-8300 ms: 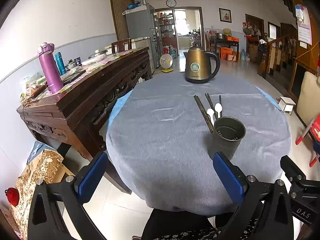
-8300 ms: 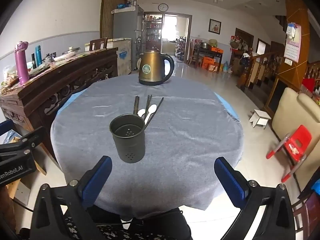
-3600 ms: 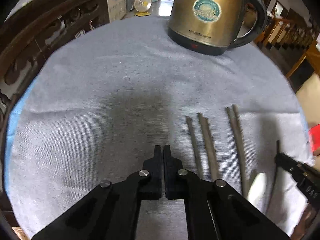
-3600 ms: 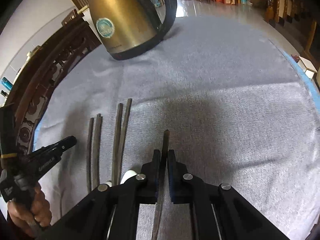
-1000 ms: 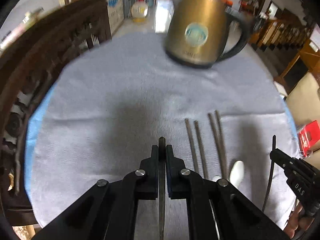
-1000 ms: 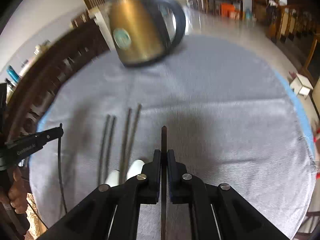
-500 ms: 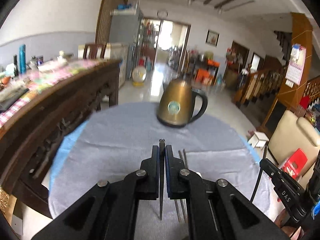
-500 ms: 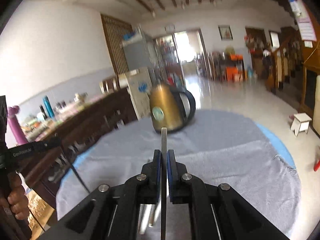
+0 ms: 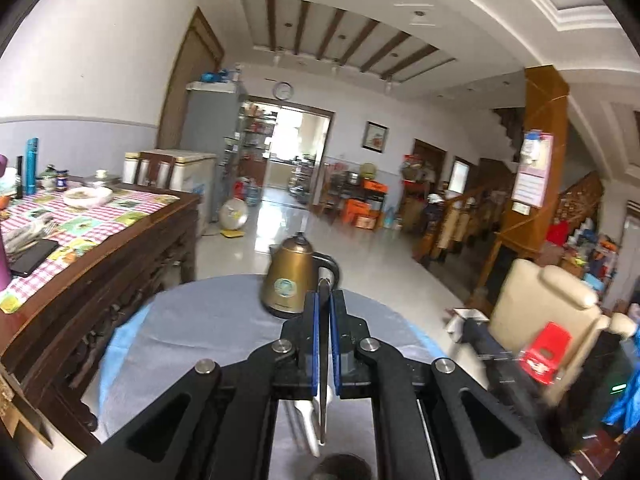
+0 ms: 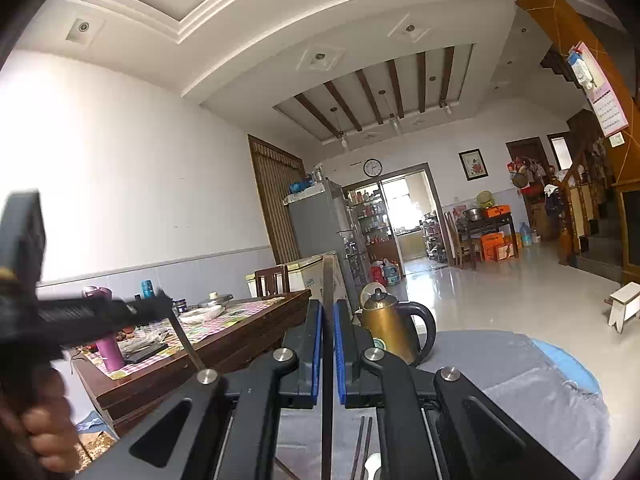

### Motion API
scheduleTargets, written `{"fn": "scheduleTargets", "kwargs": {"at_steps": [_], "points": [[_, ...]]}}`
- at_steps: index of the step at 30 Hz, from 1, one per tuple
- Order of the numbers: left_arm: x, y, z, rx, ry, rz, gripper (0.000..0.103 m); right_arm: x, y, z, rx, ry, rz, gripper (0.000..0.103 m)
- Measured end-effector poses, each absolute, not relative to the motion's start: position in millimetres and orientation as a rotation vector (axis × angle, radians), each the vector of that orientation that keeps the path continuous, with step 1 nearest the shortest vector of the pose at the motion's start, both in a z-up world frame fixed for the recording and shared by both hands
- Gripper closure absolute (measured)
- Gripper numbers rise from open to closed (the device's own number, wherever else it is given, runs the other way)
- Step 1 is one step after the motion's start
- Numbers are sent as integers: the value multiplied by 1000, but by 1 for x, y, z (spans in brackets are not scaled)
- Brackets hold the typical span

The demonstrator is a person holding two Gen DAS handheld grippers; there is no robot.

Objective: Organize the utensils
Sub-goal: 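Lift chopsticks into the grey cup and open the right tool while the left tool releases its chopstick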

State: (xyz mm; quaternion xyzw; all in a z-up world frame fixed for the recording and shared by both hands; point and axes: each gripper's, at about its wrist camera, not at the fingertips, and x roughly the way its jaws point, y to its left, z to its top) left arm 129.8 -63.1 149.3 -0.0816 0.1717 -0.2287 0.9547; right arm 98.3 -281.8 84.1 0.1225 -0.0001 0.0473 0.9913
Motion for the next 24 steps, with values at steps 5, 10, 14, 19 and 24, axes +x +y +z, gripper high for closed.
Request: {"fn": "scheduleTargets", "kwargs": {"at_steps": [5, 10, 14, 19, 24], "points": [[127, -73, 133, -160, 404, -494, 98, 120, -275, 53, 244, 72, 68, 96], [140, -85, 97, -148, 506, -486, 98, 130, -276, 29, 234, 117, 43, 96], [150, -86, 74, -164, 581, -476, 98, 129, -279, 23, 241, 105, 25, 96], [149, -84, 76, -165, 562, -476, 98, 131, -281, 37, 242, 56, 7, 96], [150, -87, 77, -151, 560, -474, 98, 137, -271, 44, 213, 25, -9, 96]]}}
